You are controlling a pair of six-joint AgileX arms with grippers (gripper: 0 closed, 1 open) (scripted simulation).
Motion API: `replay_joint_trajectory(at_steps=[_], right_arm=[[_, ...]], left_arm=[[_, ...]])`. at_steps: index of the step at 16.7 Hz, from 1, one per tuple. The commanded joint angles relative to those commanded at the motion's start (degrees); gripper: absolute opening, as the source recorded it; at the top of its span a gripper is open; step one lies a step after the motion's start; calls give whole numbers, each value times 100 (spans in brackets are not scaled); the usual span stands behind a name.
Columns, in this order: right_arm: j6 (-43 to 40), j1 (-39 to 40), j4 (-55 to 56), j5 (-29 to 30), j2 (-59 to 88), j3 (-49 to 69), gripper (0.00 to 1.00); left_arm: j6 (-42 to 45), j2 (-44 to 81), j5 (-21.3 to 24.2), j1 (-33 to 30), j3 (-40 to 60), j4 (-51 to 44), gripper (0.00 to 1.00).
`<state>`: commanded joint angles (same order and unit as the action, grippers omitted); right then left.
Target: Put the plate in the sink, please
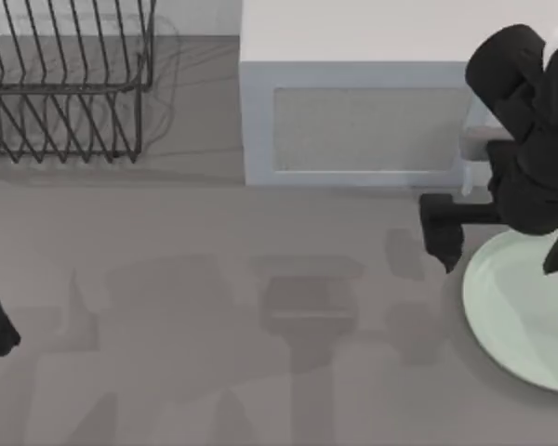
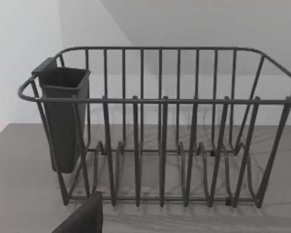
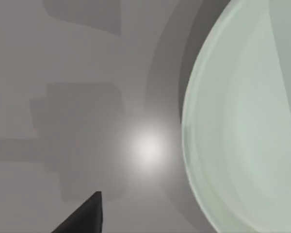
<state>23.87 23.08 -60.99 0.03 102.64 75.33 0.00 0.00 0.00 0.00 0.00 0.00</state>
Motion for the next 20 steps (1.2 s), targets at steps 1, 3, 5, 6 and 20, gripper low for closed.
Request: replay_joint_trajectory(at_steps=[1,3,5,6,20], right_arm=[[30,29,-78,0,126,96,100],[48,46,-122,0,198,150,100],[48,46,-122,0,198,150,100],[48,46,-122,0,198,150,100],[76,60,2081,5,1142,-1108,100]], left_arm=[[0,0,0,0,0,0,100],[0,0,0,0,0,0,100],[0,0,0,0,0,0,100],[0,0,0,0,0,0,100],[0,0,0,0,0,0,100]])
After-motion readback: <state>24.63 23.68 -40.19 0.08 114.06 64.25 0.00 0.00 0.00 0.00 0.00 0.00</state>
